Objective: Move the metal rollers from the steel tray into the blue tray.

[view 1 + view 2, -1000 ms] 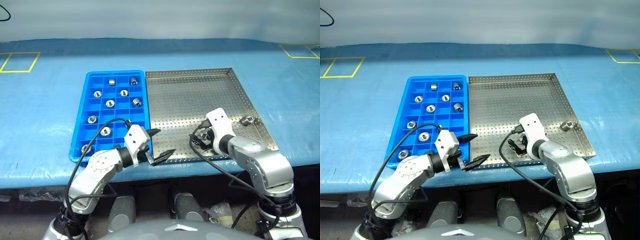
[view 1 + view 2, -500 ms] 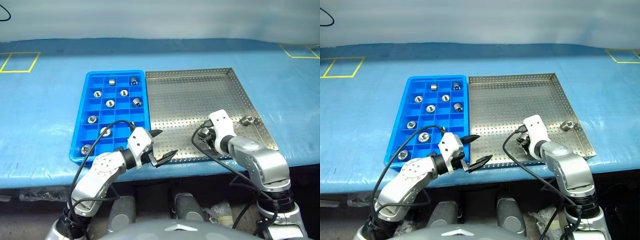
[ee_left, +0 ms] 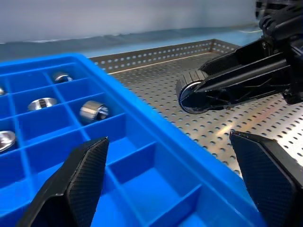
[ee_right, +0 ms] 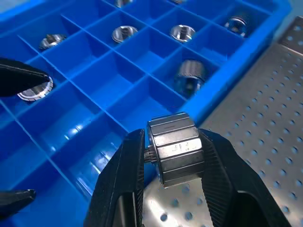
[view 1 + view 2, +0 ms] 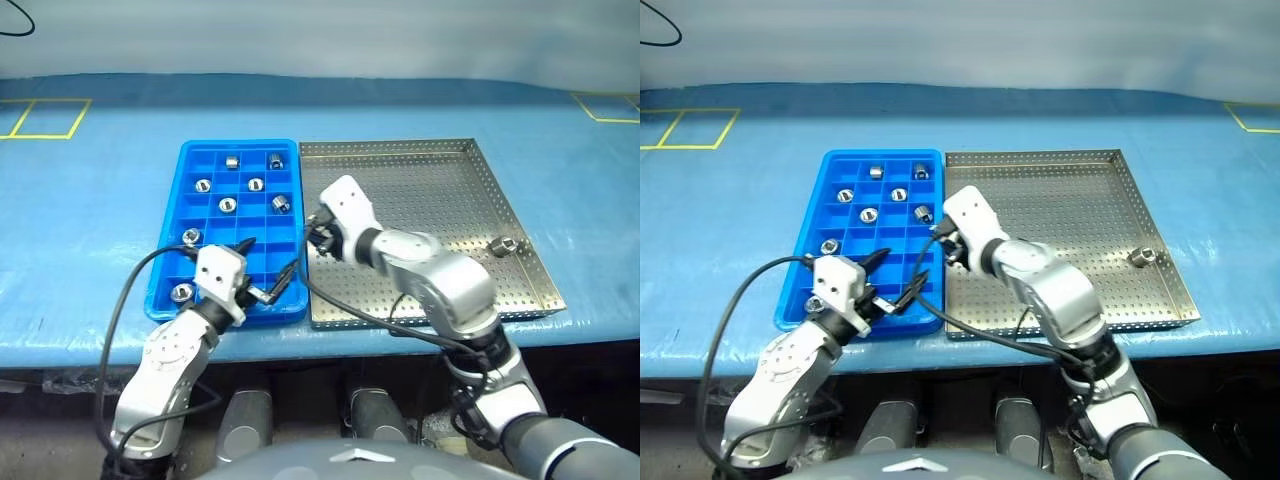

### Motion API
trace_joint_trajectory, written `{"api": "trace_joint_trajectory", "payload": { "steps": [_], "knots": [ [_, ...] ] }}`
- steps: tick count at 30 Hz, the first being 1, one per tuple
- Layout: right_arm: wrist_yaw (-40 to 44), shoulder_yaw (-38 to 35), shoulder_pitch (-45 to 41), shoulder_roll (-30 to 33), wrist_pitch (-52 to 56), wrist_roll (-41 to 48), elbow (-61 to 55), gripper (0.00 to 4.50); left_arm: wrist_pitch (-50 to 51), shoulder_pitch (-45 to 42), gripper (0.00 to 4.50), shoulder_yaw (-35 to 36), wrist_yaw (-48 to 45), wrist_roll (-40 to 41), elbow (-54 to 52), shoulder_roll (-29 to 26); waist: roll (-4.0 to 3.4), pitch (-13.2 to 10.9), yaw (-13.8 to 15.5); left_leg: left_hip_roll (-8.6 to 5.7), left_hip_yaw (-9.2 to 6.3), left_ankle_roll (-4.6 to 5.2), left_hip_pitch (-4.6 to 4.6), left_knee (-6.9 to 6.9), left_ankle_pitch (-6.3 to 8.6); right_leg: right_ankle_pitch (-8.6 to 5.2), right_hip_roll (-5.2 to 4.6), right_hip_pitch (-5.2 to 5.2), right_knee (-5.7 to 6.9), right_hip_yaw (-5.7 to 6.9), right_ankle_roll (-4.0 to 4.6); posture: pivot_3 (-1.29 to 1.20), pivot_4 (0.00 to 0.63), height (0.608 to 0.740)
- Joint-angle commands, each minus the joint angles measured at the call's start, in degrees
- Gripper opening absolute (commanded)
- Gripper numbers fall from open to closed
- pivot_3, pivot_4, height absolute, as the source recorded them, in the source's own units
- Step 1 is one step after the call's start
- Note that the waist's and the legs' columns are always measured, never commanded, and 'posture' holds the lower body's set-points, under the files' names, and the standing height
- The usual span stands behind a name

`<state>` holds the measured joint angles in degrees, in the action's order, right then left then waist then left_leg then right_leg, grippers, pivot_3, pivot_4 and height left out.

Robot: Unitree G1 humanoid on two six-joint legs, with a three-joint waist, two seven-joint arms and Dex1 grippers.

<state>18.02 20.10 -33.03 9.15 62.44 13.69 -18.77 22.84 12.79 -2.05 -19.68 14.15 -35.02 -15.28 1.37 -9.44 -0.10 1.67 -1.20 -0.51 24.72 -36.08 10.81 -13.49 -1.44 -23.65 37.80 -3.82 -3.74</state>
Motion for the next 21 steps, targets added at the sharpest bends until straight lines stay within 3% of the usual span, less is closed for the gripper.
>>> {"api": "trace_joint_trajectory", "payload": {
  "steps": [1,13,21],
  "knots": [
    [2.5,4.0,-3.5,-1.9,-7.5,-1.7,5.2,1.29,-1.9,3.3,4.5,3.2,2.4,0.9,-5.4,1.2,0.0,0.0,0.7,0.0,0.01,0.0,-0.01,0.03,0.0,-0.01,-0.01,0.0,0.0,0.01,0.01,0.26,0.15,0.74],
    [6.4,3.5,-10.5,-8.6,-22.7,-5.6,29.3,1.29,-2.4,9.3,4.5,3.2,5.5,-0.3,-9.0,2.3,-0.01,0.0,5.1,0.04,0.0,-0.05,-0.02,0.01,-0.01,-0.13,-0.02,-0.04,0.0,0.14,0.21,0.33,0.15,0.74],
    [7.2,0.8,-10.9,-8.0,-23.8,-6.9,33.3,1.29,-1.9,7.1,4.5,1.7,5.3,0.1,-7.5,2.1,-0.02,0.0,5.5,0.04,0.02,-0.08,0.01,0.14,0.01,-0.17,-0.01,-0.1,-0.01,0.15,0.3,0.29,0.15,0.74]
  ]
}}
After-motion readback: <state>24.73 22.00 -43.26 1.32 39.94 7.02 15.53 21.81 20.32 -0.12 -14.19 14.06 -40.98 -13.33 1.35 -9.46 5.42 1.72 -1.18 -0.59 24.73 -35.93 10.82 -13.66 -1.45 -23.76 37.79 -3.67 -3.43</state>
